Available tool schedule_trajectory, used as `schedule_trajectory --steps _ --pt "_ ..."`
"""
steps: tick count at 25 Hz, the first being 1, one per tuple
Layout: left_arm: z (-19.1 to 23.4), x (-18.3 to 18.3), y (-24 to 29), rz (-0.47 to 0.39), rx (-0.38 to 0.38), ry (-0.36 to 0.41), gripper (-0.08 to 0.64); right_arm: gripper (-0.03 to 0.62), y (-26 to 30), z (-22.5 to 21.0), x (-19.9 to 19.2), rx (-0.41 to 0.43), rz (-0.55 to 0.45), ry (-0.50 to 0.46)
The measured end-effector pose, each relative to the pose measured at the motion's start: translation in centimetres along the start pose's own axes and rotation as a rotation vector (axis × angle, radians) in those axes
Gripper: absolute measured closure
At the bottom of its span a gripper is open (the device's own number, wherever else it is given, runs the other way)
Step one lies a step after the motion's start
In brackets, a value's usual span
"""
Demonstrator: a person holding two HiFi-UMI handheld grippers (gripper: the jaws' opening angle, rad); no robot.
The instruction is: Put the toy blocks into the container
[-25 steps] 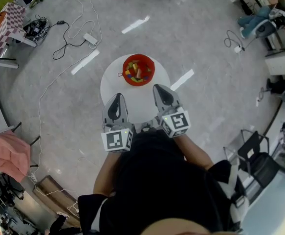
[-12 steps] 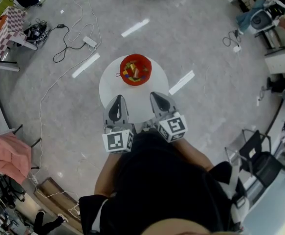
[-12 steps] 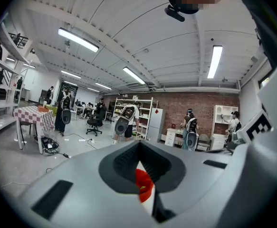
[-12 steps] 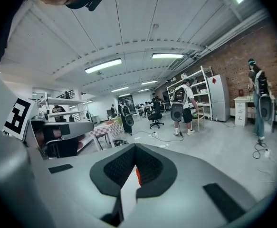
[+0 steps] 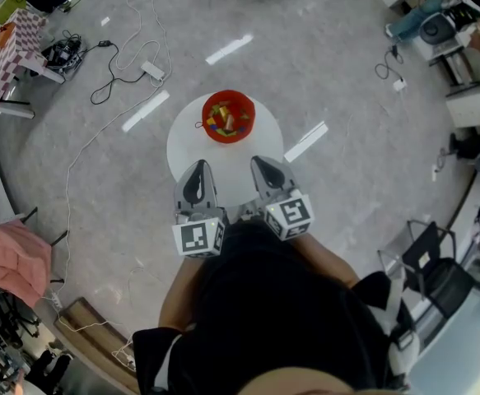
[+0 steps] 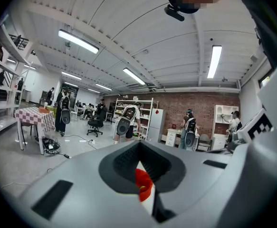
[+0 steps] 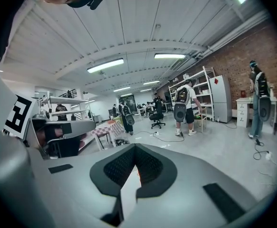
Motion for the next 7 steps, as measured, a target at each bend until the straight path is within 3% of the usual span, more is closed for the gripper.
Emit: schedule_trajectory --steps 7 --pt "-0.46 0.01 -0.31 -0.003 0.006 -0.003 0.566 0.595 -0.31 0.02 -0.08 0.002 -0.010 -0.009"
Point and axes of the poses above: the fingertips, and each gripper's own axes: y forward along the fingers, z to its left, x out of its top, the point moved 10 cm from there along -y, backward along the fingers, and after that the axes turned 2 degrees about -z, right-handed, at the moved point
